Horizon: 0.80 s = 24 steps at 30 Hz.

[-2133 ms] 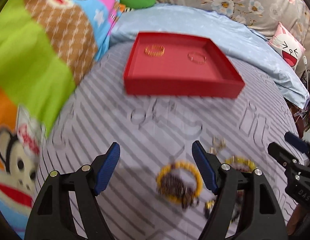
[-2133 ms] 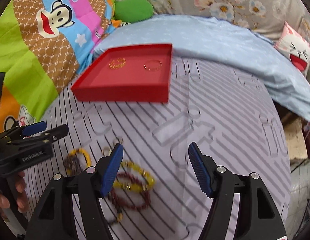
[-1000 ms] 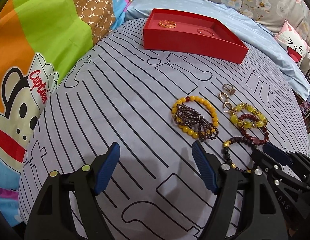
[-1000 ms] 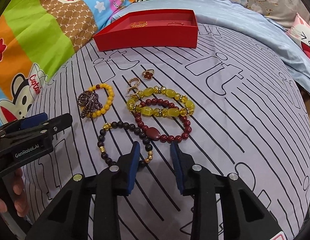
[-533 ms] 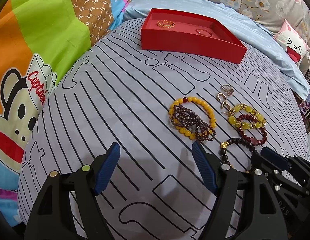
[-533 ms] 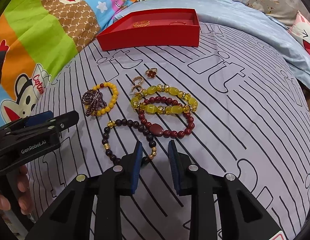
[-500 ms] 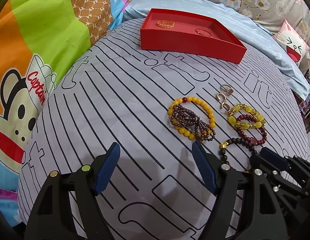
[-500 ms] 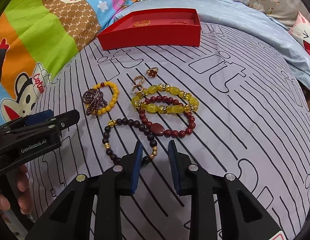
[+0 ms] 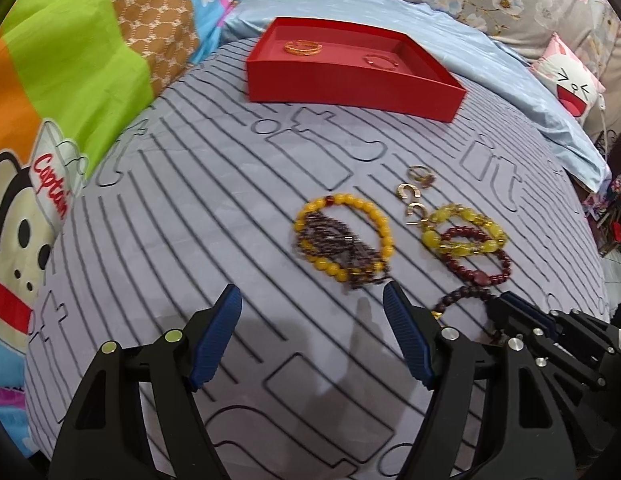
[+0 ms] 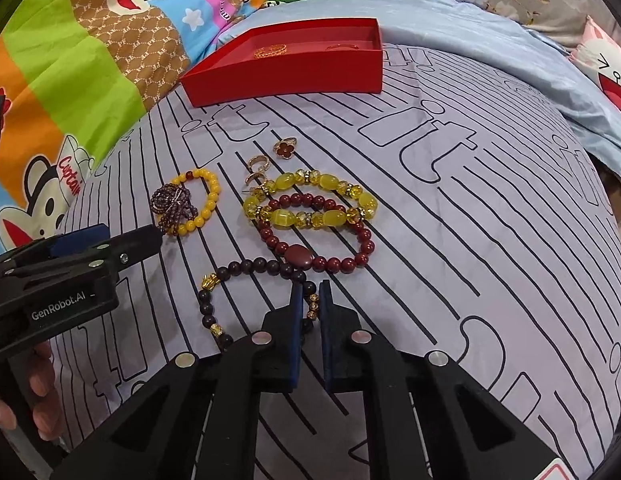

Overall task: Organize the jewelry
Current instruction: 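Grasp the dark purple beaded bracelet with the left tool while the right tool holds its bracelet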

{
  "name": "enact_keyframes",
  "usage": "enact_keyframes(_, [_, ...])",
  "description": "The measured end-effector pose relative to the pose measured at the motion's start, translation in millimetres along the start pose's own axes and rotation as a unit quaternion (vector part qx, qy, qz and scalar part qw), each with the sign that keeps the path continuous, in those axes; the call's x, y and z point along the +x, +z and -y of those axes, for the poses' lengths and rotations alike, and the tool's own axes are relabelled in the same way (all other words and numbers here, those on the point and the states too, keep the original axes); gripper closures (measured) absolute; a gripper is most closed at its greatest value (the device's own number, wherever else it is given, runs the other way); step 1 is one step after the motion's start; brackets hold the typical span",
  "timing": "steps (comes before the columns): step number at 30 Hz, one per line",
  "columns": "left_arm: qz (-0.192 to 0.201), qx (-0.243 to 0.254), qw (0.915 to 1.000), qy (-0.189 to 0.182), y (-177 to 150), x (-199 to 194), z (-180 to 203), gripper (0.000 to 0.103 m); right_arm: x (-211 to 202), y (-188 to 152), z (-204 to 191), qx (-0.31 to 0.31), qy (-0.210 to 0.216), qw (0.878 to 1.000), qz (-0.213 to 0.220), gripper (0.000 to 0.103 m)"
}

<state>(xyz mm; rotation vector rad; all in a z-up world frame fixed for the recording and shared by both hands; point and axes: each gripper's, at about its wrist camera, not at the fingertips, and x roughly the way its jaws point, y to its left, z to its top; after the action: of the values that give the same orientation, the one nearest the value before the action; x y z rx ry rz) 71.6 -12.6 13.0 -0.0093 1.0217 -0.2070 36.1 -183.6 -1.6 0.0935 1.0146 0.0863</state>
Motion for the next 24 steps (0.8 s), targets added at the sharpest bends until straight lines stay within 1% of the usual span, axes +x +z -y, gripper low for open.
enact_keyframes(2, [-0.002, 0.004, 1.0, -0.007, 1.1, 2.1, 4.3, 0.04, -0.6, -0.2, 2.2, 0.005, 0.001, 1.0, 0.0, 0.095])
enact_keyframes(4, [-0.006, 0.005, 0.9998, -0.018, 2.9, 5.9, 6.8, 0.051, -1.2, -0.5, 5.1, 0.011, 0.004, 1.0, -0.001, 0.095])
enact_keyframes(8, [-0.014, 0.006, 0.9994, -0.032, 5.1, 12.3, 9.0, 0.062, -1.4, -1.4, 9.5, 0.02, 0.009, 1.0, -0.002, 0.095])
enact_keyframes(10, [-0.015, 0.008, 0.999, -0.04, 5.4, 14.0, 10.4, 0.07, -1.3, -1.2, 10.1, 0.022, 0.01, 1.0, -0.002, 0.095])
enact_keyframes(11, [-0.016, 0.01, 0.9989, -0.043, 5.7, 14.6, 11.1, 0.073, -1.3, -1.1, 9.8, 0.022, 0.011, 1.0, -0.002, 0.095])
enact_keyframes(13, [-0.018, 0.009, 0.9983, -0.054, 6.2, 16.1, 11.6, 0.087, -1.4, -1.1, 9.9, 0.022, 0.011, 1.0, -0.002, 0.095])
enact_keyframes(15, [-0.02, 0.005, 0.9976, -0.066, 7.1, 17.0, 10.3, 0.094, -1.7, -1.1, 10.0, 0.022, 0.012, 1.0, -0.002, 0.095])
enact_keyframes(16, [-0.019, 0.002, 0.997, -0.075, 7.7, 16.3, 9.4, 0.096, -2.1, -1.1, 10.1, 0.022, 0.013, 1.0, -0.002, 0.095])
enact_keyframes(24, [0.01, 0.006, 0.9959, -0.089, 17.4, -2.0, 7.3, 0.098, -6.1, -0.6, 9.7, 0.022, 0.017, 1.0, 0.003, 0.095])
